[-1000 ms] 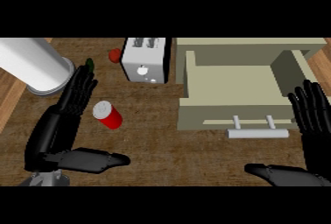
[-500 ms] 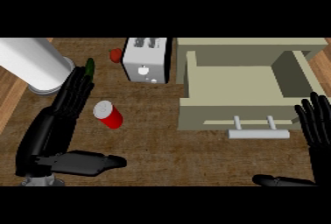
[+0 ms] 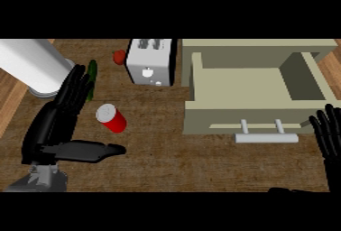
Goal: Pick up the can, place it into the drawer and close the drawer
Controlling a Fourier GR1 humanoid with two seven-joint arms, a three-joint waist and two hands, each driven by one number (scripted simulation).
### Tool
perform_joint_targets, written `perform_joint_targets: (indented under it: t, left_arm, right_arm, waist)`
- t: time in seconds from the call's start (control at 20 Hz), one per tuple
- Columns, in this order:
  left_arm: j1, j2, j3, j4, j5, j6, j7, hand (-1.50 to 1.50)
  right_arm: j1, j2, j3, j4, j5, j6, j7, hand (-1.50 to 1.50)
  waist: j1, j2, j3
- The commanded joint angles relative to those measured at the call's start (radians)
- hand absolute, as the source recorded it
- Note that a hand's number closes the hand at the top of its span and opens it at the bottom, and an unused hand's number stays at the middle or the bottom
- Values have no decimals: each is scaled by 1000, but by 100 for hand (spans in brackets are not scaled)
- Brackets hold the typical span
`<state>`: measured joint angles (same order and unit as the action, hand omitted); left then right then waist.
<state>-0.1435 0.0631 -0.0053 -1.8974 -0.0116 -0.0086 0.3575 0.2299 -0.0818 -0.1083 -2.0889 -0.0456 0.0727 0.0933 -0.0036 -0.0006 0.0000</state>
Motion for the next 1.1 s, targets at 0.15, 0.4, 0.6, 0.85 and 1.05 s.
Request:
perform_joint_targets:
  t: [0.15, 0.4, 0.6, 0.85, 1.05]
  left_arm:
    - [56, -28, -40, 25, -47, 14, -55, -150]
    - [-56, -25, 2, 225, -51, 16, -152, -150]
    - [-37, -20, 43, 295, -27, 9, -237, -150]
    - [-69, -12, 65, 406, -35, 16, -289, -150]
    - [38, -5, 83, 443, -19, -12, -428, -150]
  right_arm:
    - [21, -38, -109, -46, -83, 52, 26, -150]
    - [76, 14, -59, 41, -2, 78, -113, -150]
    - [5, -18, -122, 84, -52, 97, -84, -150]
    - [15, 8, -96, 8, -20, 78, -15, -150]
    - [36, 14, -114, 14, -43, 108, -46, -150]
  waist:
    - [0, -1, 0]
    - [-2, 0, 0]
    - [0, 1, 0]
    - [-1, 1, 0]
    - [0, 0, 0]
